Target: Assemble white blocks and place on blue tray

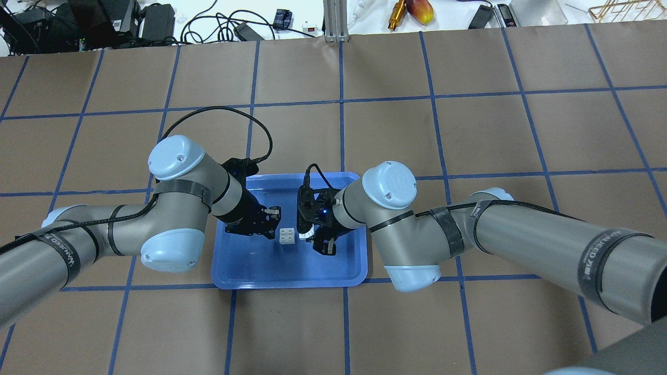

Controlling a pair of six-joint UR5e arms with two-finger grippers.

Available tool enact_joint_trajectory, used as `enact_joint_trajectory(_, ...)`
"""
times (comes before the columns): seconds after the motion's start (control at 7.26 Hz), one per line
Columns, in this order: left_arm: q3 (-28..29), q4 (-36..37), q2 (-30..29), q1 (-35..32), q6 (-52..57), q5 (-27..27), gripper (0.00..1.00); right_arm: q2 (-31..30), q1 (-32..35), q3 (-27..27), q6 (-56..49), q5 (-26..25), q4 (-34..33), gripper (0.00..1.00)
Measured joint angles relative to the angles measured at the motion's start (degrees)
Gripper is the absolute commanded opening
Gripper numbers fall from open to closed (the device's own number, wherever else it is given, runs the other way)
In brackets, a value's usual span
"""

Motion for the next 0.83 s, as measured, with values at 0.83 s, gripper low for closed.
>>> enact_joint_trajectory(0.83, 0.13, 0.35, -1.20, -0.69, -0.39, -0.06, 0.01, 1.30, 1.30, 0.00, 0.52, 0.05, -1.45, 0.00)
